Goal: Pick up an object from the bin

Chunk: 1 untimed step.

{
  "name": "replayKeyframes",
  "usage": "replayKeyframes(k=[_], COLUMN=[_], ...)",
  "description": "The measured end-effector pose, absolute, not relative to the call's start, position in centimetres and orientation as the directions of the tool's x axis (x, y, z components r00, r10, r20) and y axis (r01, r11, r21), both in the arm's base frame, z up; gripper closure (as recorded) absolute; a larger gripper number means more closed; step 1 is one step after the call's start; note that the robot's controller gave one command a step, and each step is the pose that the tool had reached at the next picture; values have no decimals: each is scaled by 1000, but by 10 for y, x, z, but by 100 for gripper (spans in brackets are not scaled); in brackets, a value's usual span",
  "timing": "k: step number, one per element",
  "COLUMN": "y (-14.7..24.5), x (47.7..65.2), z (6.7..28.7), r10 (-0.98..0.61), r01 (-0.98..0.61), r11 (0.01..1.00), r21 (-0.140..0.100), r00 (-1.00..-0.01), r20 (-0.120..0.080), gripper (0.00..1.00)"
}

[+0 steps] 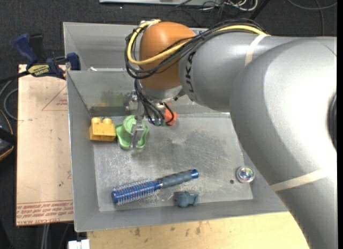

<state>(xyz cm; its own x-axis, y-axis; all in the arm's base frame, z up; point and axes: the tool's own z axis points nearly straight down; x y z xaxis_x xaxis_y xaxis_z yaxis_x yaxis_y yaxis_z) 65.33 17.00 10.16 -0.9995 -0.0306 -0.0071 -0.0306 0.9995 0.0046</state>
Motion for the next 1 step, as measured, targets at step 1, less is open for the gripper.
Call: replayKeyframes(k=[1], y=[250], x=[650], z=[106], r10=[97], r01=[97], r11=[995], r21=[6], r00=[-995], r20=[-4], gripper=[0])
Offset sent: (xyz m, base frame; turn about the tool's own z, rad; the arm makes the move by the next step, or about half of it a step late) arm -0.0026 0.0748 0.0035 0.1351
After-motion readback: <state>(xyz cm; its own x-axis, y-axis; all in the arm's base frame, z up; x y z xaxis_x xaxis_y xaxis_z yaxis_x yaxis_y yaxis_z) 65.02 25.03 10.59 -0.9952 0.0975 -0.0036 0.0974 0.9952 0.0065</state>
